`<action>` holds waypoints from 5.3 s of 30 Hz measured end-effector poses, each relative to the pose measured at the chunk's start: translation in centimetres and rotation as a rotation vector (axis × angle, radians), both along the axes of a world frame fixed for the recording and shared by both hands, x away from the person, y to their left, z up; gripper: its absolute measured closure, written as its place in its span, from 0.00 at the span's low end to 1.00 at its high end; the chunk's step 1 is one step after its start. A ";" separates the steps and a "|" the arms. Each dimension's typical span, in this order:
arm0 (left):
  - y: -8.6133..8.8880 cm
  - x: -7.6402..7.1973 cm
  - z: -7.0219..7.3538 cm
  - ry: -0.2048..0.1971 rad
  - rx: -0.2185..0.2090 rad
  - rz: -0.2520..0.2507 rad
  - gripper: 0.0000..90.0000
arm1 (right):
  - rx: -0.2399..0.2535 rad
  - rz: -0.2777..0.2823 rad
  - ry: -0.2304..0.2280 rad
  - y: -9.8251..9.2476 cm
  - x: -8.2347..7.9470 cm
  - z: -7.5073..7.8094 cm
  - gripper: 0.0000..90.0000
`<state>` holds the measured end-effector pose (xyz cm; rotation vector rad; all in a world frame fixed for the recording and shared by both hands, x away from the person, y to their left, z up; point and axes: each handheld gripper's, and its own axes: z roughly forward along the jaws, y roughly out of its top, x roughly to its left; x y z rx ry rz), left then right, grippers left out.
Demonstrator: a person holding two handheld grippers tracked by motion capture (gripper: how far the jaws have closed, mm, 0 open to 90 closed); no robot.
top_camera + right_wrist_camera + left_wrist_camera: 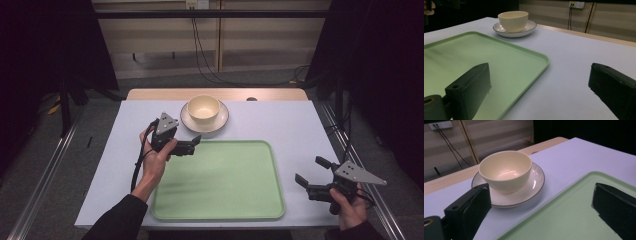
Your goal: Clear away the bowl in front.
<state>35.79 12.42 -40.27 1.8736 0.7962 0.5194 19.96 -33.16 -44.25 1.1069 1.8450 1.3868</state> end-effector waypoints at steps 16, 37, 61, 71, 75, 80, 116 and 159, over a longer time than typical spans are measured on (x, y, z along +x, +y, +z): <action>-1.0 5.8 -0.7 0.051 0.011 0.003 0.06 | 0.012 0.012 0.003 -0.2 -0.1 0.1 0.04; -1.2 12.3 -2.2 0.109 0.063 0.151 0.14 | 0.019 0.016 -0.003 -0.2 0.0 0.0 0.04; -3.4 16.5 -4.1 0.311 0.107 0.187 0.31 | 0.011 0.028 0.004 -0.4 0.1 -0.1 0.04; -4.6 17.1 -4.6 0.357 0.132 0.224 0.42 | 0.004 0.028 -0.001 -0.3 0.1 -0.1 0.04; -4.8 17.4 -4.6 0.377 0.154 0.235 0.51 | 0.005 0.027 0.000 -0.3 0.1 -0.1 0.04; -4.4 17.7 -4.8 0.417 0.160 0.265 0.68 | 0.004 0.029 -0.001 -0.4 0.1 -0.1 0.04; -3.3 18.0 -4.4 0.529 -0.018 0.297 0.92 | 0.004 0.037 -0.008 -0.5 0.0 0.0 0.04; -1.2 16.0 -0.9 0.488 -0.131 0.271 0.92 | 0.013 0.031 -0.021 -0.5 0.0 -0.2 0.02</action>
